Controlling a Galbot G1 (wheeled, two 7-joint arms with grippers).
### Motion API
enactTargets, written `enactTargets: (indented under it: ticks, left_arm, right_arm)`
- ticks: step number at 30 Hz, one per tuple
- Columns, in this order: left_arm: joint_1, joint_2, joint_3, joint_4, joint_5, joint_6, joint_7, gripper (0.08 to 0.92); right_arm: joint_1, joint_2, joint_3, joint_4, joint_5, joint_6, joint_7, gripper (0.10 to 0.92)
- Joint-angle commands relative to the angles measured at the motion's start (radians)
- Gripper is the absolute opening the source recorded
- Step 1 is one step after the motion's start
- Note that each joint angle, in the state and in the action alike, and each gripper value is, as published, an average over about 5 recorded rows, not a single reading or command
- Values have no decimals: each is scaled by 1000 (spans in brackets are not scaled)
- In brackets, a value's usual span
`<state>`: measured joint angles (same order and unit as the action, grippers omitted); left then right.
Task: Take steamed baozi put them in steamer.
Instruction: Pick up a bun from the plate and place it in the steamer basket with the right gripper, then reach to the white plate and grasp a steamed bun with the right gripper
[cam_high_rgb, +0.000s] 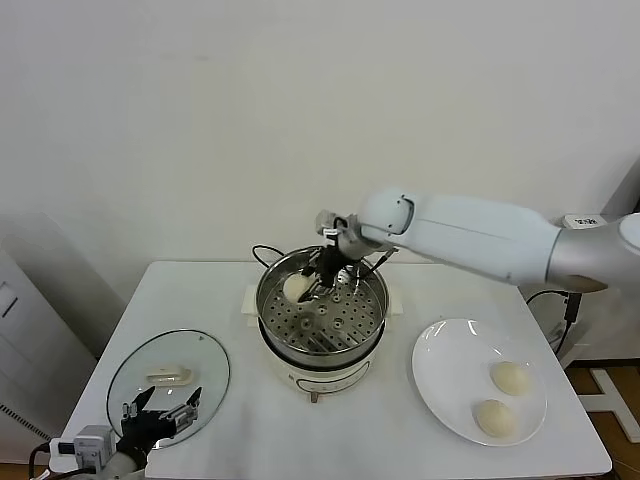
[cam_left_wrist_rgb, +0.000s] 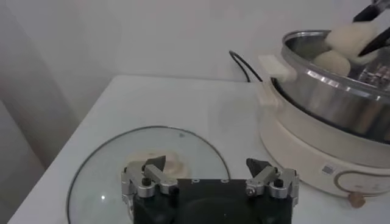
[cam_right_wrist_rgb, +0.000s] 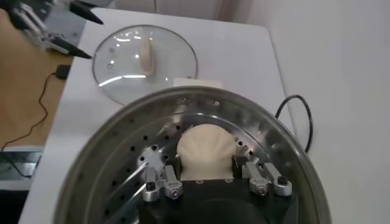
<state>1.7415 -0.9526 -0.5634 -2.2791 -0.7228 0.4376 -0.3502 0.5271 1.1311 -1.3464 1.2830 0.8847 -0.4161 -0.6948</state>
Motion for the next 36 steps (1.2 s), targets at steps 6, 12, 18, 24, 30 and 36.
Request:
enactTargets:
  ticks: [6, 12, 18, 24, 30, 36]
  left_arm:
    - [1, -3, 0, -3, -3, 0, 0, 823]
    - [0, -4, -2, -3, -6, 0, 0, 823]
    - [-5, -12, 4, -3, -7, 1, 0, 823]
    - [-4, -12, -1, -3, -6, 0, -1, 823]
    - [2, -11, -8, -12, -7, -2, -1, 823]
    - [6, -7, -12, -20, -7, -4, -2, 823]
  right_arm:
    - [-90, 69, 18, -60, -32, -27, 43, 518]
    - [-74, 58, 26, -52, -25, -35, 34, 558]
    - [20, -17, 26, -22, -37, -23, -61, 722]
    - [265, -201, -78, 72, -62, 49, -273, 818]
    - [494, -409, -275, 173, -167, 178, -451, 823]
    - [544, -618, -420, 293, -308, 227, -489, 823]
